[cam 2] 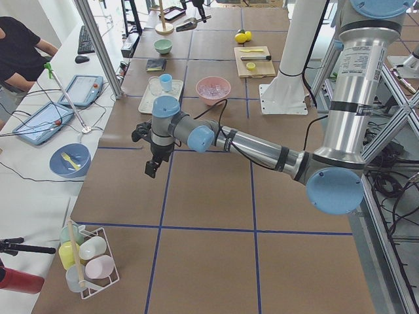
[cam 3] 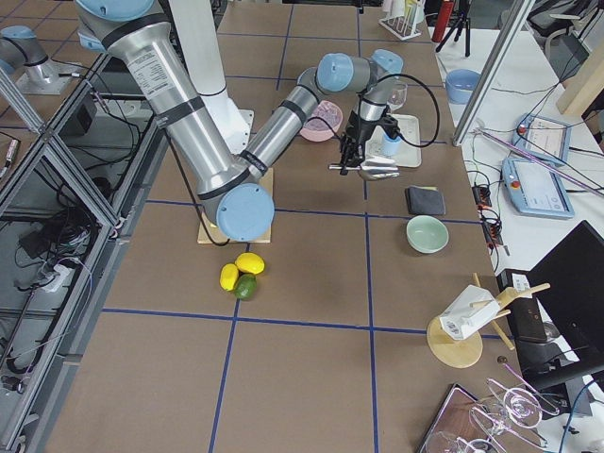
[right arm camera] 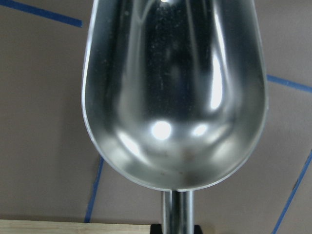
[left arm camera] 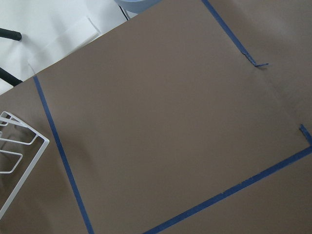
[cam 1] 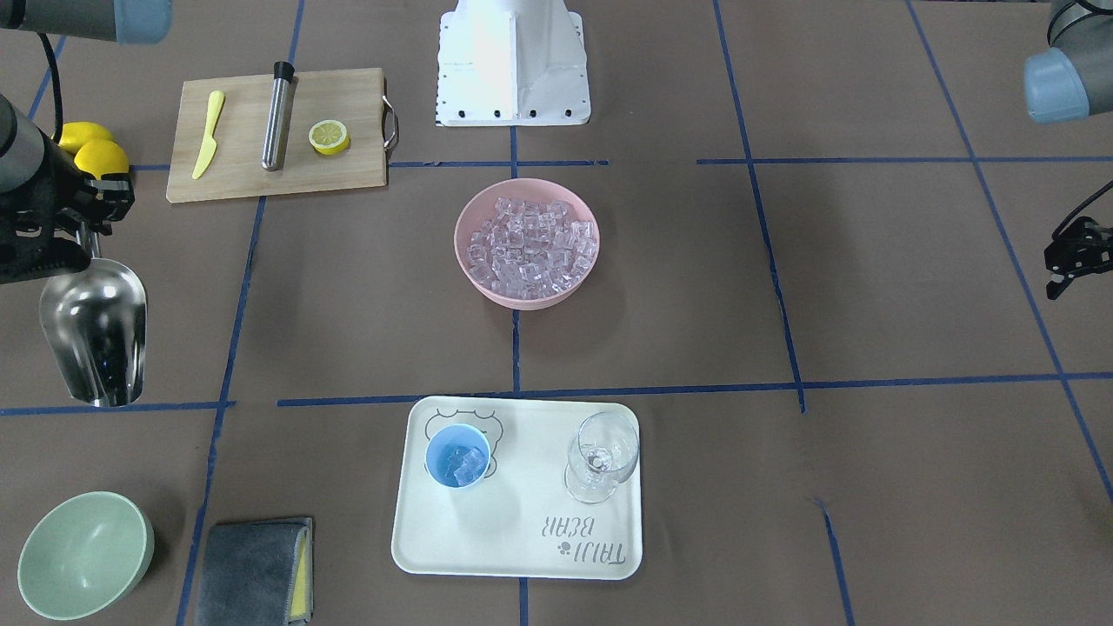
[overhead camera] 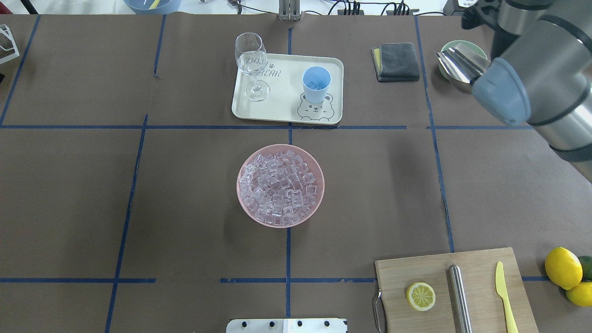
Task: Put ice in cup with scoop
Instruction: 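Carry the empty scoop back toward its spot with the right gripper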
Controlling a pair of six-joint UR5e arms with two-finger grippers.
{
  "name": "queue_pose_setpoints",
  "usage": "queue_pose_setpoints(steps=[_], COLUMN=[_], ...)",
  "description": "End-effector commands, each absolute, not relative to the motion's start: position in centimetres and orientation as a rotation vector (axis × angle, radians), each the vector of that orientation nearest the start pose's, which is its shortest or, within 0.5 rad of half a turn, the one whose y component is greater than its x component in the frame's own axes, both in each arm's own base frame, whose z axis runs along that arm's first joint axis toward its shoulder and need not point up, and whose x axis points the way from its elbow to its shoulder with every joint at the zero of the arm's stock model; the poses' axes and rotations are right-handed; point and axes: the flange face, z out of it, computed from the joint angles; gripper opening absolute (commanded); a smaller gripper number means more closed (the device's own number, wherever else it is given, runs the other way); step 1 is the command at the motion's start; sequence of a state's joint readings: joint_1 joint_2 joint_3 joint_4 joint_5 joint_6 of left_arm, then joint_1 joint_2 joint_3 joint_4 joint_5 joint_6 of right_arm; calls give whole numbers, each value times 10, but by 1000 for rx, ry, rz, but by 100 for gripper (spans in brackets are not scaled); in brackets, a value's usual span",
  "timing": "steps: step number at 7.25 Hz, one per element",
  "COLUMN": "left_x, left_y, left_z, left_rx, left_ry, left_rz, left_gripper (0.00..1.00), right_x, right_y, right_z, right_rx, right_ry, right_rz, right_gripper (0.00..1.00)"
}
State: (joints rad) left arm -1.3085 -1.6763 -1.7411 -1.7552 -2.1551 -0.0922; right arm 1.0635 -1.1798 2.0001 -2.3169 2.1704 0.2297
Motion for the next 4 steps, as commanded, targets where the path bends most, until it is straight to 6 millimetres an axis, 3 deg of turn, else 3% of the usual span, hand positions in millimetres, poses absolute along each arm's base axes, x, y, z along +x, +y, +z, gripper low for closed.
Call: queue_pose_setpoints(steps=[1,2,3,4], left_x=[63,63,63,63], left_y=[-533,-533,-533,-533], left_z=[535,539,540,540], left_rx=[281,273,271,271], left_ry=[655,654,654,654], left_rz=[284,281,279,277], left_gripper=[100,100,100,100], right_x=[-172,-171,-188,-210], right_y=[-457,-446,-423,-414], right_z=[433,468,495,504], right_rx=[-94,-63,-107,-131], right_ry=[-665,-693,-684,-666], right_rz=[-169,-115,-80,-80], right_gripper=[0,0,0,0])
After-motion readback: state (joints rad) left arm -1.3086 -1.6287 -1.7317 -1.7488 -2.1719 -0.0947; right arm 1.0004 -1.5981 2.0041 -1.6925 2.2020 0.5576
